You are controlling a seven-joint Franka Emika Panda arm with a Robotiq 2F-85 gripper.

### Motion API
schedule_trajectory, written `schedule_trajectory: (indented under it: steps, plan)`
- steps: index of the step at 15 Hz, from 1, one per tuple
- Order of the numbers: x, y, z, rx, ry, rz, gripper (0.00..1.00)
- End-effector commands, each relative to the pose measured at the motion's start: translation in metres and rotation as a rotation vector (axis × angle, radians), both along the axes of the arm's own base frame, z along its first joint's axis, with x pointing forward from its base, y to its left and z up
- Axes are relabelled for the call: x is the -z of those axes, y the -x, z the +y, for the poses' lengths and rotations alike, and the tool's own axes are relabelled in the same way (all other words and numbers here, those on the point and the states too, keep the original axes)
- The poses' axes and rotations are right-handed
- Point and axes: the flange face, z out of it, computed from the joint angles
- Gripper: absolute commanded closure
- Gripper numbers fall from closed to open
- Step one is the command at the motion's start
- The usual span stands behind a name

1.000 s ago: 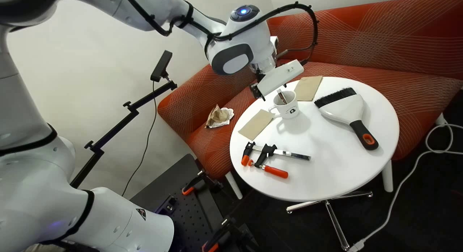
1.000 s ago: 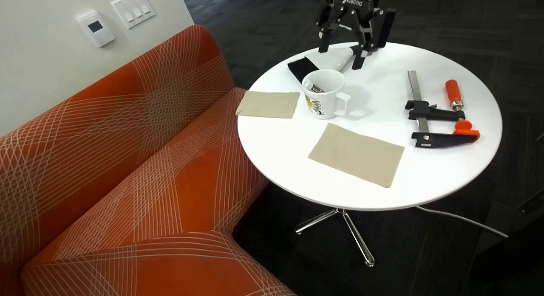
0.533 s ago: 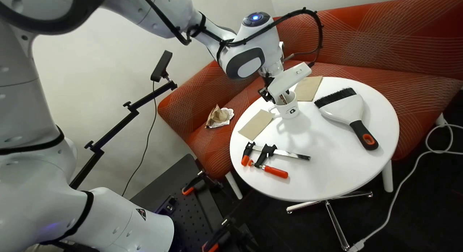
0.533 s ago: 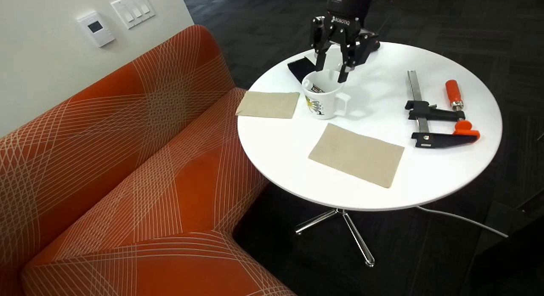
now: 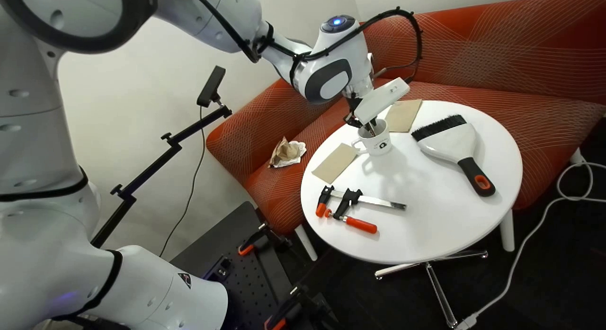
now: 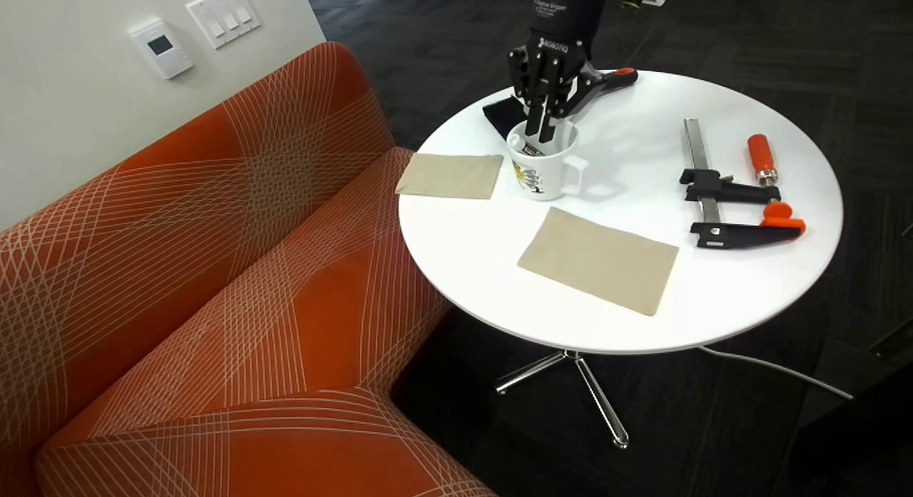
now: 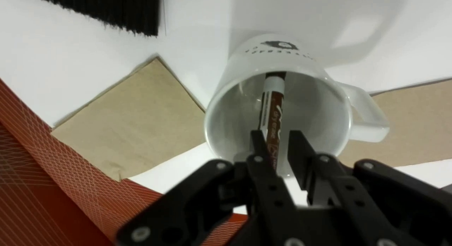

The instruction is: Put the marker on the table

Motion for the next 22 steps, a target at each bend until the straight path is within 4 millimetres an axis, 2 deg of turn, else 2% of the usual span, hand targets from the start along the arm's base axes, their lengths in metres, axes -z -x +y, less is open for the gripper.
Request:
schedule_trajectory:
  steps: [1, 2, 5, 6, 7, 8, 9, 10, 11, 12, 16, 22]
  plan:
    - [0.004, -0.010, 0.006, 0.000, -0.004, 0.014, 0.70]
    - [0.006, -0.011, 0.008, -0.006, -0.004, 0.015, 0.65]
    - [0.012, -0.013, 0.010, -0.019, -0.002, 0.020, 0.62]
    - [0.014, -0.014, 0.010, -0.019, -0.002, 0.022, 0.64]
    - [0.015, -0.015, 0.010, -0.019, -0.003, 0.023, 0.68]
    - [0.017, -0.015, 0.011, -0.020, -0.003, 0.024, 0.83]
    - [0.017, -0.015, 0.011, -0.019, -0.002, 0.023, 0.92]
    - [0.017, -0.016, 0.011, -0.017, 0.000, 0.021, 0.94]
    - [0.013, -0.014, 0.010, -0.011, 0.004, 0.020, 0.99]
    - [0.008, -0.012, 0.010, 0.006, 0.010, 0.023, 0.98]
    - [-0.024, 0.001, 0.009, 0.079, 0.012, 0.016, 0.95]
    - [-0.102, 0.034, -0.003, 0.179, 0.038, -0.045, 0.95]
